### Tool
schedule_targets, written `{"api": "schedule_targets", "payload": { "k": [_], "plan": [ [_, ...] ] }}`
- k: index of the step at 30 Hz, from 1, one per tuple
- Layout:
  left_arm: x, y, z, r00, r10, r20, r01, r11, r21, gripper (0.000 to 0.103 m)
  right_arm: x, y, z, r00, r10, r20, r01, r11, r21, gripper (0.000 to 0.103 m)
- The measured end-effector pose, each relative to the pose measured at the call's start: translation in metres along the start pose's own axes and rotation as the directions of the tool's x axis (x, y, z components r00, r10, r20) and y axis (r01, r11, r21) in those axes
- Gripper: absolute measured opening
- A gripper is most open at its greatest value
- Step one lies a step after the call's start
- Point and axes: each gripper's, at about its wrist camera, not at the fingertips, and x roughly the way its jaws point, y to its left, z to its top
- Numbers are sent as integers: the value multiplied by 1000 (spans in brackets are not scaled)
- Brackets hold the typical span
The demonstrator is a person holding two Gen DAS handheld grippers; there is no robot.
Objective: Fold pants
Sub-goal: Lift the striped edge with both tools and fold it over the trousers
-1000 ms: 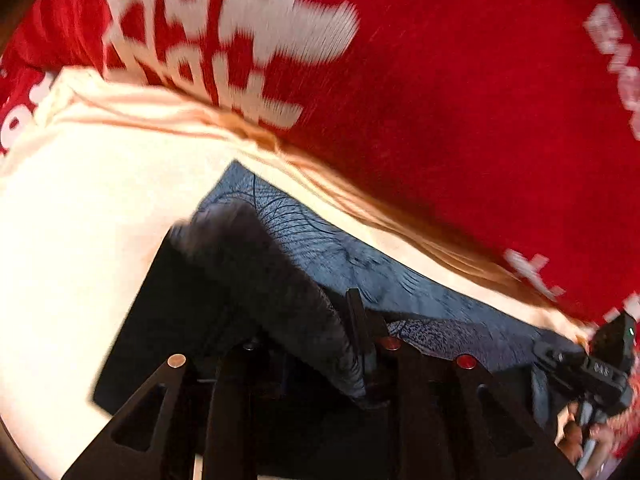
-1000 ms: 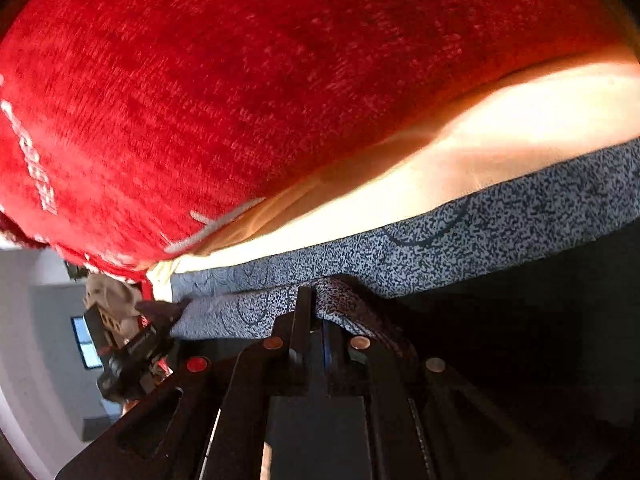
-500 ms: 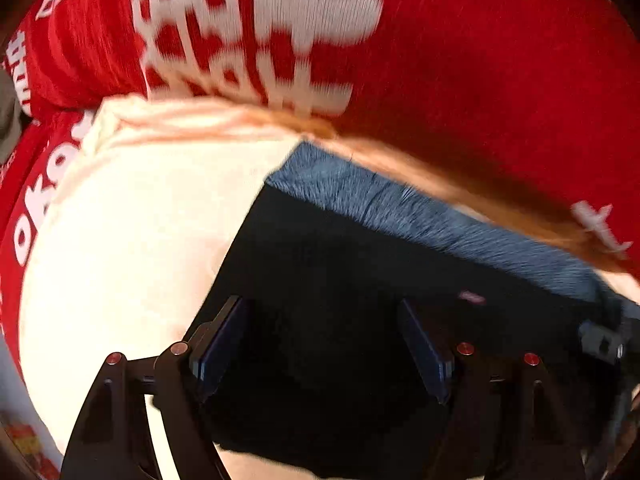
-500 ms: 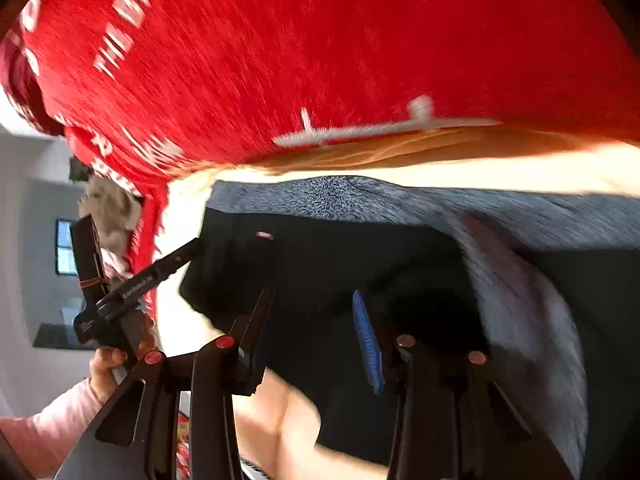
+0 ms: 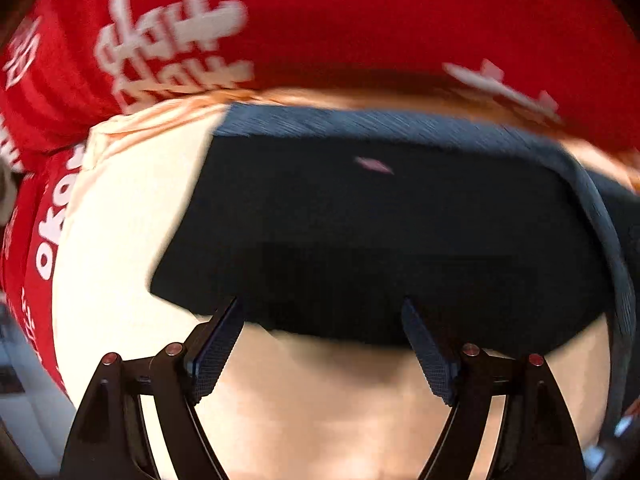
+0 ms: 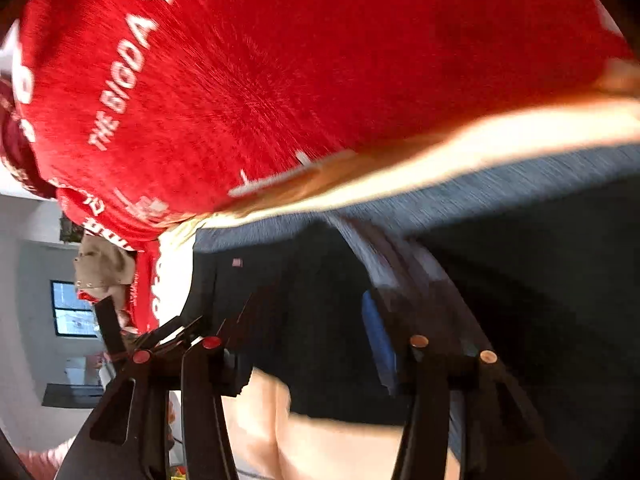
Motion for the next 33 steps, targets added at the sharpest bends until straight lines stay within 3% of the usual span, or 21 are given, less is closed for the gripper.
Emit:
{"api": "schedule_targets", "payload": {
  "k": [6, 12, 16, 20, 22, 28, 33],
  "plan": [
    [-11, -84, -26, 995, -88, -52, 95, 983, 157, 82, -60, -52, -62, 999, -44, 30, 39, 989, 146, 54],
    [-16, -161, -41, 974, -213, -80, 227, 924, 307, 82, -118, -111, -152, 979, -187, 76, 151, 929, 338, 54],
    [-21, -217, -47, 946, -300, -119, 323, 880, 348, 82, -155, -147, -213, 955, -262, 140, 168, 864, 474, 54],
    [-20, -253, -48, 902, -402, -154, 431, 835, 343, 82, -170, -179, -268, 935, -305, 179, 142, 788, 599, 54],
    [-16, -268, -50, 901, -402, -161, 433, 825, 364, 82, -170, -188, -285, 928, -311, 203, 118, 766, 632, 54],
    [0, -294, -48, 874, -444, -197, 486, 810, 328, 82, -144, -204, -303, 940, -242, 239, 28, 755, 655, 54],
    [13, -306, -54, 860, -457, -226, 507, 812, 290, 82, -134, -222, -304, 946, -69, 317, -151, 771, 619, 56]
  ]
}}
